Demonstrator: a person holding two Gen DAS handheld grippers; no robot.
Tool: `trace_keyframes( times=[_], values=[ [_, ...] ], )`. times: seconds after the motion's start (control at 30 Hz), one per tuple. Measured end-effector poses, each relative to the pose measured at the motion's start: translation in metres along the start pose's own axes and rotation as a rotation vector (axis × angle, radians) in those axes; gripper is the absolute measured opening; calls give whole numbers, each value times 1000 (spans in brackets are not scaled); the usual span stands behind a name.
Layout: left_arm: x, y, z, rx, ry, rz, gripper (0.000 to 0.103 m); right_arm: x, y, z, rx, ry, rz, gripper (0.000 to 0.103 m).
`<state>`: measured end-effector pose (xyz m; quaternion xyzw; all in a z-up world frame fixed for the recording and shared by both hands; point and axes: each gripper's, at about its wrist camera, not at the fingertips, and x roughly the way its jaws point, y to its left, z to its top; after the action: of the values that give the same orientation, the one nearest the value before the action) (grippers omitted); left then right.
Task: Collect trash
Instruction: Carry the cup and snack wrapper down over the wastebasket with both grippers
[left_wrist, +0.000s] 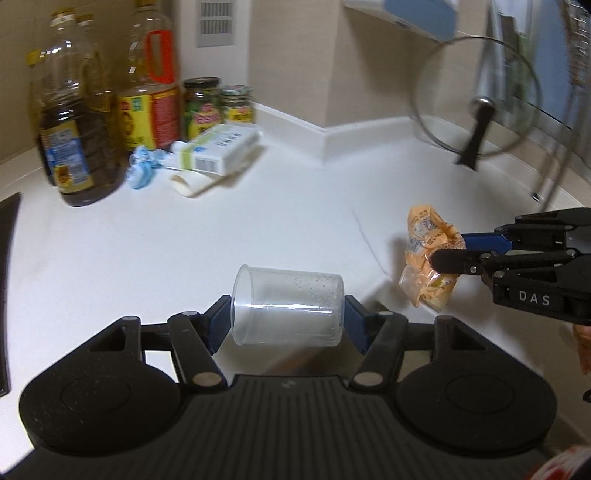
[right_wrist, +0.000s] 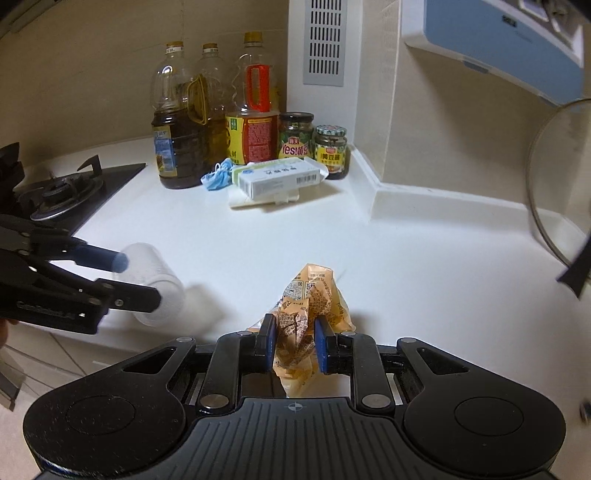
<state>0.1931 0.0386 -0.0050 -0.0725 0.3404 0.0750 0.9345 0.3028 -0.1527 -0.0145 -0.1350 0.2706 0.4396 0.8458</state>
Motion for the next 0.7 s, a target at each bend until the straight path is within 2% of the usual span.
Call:
trace_keyframes(
  times=[0.17, 0.37, 0.53, 0.7],
  values=[
    [-17, 0, -21, 55, 17, -66, 61, -24, 30, -19, 58, 18, -38, 22],
    [-34, 1, -47, 121, 64, -112, 61, -37, 66, -49, 112, 60, -77, 22],
    [-38, 0, -70, 139, 105, -153, 61, -41, 89, -75, 146, 116, -98, 22],
    [-30, -1, -87, 105, 156, -159, 61, -28, 93, -94, 141, 185, -77, 22]
  ],
)
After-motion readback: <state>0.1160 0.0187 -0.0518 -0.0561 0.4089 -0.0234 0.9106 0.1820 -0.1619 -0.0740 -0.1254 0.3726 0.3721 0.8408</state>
